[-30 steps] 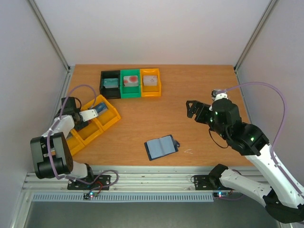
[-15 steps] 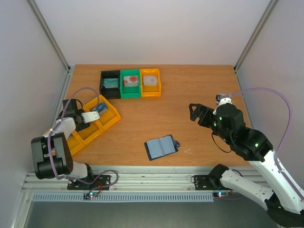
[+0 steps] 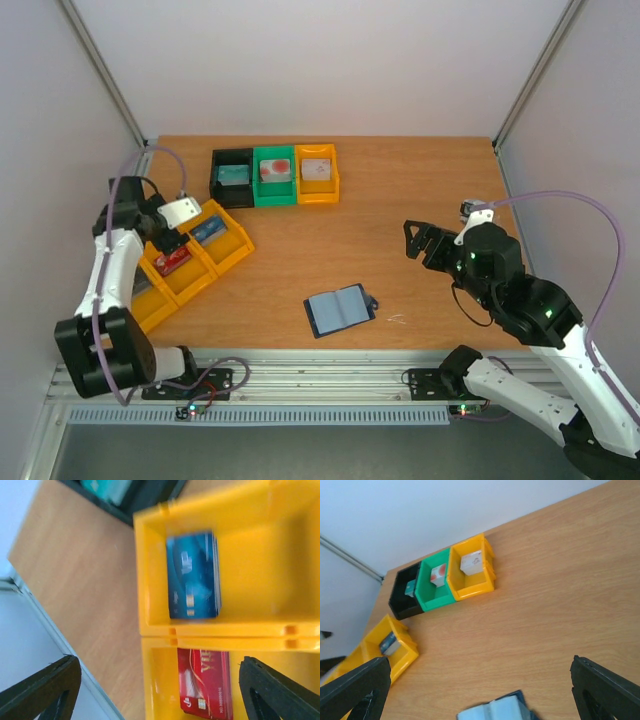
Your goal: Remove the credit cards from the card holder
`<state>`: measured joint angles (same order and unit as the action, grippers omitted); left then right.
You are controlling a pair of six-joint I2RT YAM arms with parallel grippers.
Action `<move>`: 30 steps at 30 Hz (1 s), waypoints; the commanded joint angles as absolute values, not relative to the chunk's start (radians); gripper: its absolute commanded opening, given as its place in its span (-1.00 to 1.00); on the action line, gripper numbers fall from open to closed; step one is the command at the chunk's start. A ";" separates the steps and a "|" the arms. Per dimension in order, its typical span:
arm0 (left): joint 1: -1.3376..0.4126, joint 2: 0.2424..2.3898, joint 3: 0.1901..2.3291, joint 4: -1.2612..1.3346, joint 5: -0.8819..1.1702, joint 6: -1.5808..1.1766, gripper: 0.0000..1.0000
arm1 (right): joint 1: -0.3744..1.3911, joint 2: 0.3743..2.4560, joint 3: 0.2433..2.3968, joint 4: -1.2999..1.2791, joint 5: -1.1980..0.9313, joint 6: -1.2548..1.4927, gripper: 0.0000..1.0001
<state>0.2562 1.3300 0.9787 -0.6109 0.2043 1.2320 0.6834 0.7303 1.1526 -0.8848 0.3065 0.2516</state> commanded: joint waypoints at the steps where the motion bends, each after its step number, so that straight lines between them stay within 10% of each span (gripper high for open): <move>1: 0.259 1.236 1.169 -0.960 0.497 1.051 0.84 | 0.679 0.706 1.125 -0.888 0.394 0.061 0.97; 9: 0.230 1.060 1.187 -0.771 0.472 0.389 0.99 | 0.672 0.525 0.779 -0.416 0.792 -0.479 0.97; 15: 0.194 0.994 1.022 -0.565 0.287 0.045 0.99 | 0.530 0.478 0.407 0.273 0.620 -0.786 0.97; 22: 0.131 0.973 0.668 0.050 0.071 0.081 0.99 | 0.128 0.772 0.284 0.433 0.291 -0.406 0.97; 30: 0.102 1.091 0.270 0.795 0.052 0.118 0.99 | 0.091 1.273 0.138 1.051 0.210 -0.448 0.97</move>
<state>0.1051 1.0443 0.3695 0.3218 0.0818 0.1394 0.0959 1.0836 0.1963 0.6048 0.3176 -0.4709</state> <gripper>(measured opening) 0.994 0.986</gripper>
